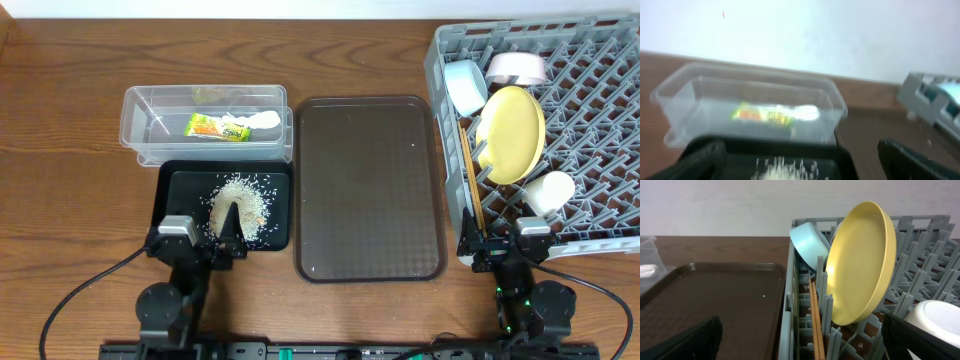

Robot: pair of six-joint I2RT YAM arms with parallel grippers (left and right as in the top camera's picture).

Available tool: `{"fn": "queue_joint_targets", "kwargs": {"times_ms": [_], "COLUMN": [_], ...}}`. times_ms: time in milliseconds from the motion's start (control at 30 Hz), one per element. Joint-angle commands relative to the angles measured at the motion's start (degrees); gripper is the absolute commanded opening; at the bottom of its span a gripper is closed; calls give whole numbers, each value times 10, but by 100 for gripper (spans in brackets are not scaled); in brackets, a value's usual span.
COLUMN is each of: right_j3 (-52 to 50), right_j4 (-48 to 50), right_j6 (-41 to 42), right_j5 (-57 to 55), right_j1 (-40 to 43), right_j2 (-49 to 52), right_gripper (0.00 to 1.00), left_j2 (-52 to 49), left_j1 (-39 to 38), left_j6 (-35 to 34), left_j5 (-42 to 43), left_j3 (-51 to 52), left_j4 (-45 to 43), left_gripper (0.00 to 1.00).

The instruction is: Sort waste into correct bins and load items into the dishwasher rack

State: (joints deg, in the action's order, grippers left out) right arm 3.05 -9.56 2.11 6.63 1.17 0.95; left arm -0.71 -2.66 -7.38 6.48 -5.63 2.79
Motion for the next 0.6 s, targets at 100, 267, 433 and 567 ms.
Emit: {"fn": "queue_joint_targets", "kwargs": {"times_ms": [100,267,433,567], "right_j3": [-2,-2,-2,-2], "right_j4": [-1,-1,-1,-1], "right_j6": [-9,-9,-9,-9], "right_j5": [3,3,3,3], "right_j1": [-10,-10,-10,-10], "right_j2": [-3,-3,-3,-3], "right_gripper": [99,99,99,99], "left_j2": [6,5,1,1], "left_j1": [3,3,3,3], "left_j6": [64,63,63,63], "left_j5": [-5,4,4,4], "left_j3": [54,54,54,54], "left_j4": [-61,7,6,6], "left_gripper": [98,98,98,98]}}
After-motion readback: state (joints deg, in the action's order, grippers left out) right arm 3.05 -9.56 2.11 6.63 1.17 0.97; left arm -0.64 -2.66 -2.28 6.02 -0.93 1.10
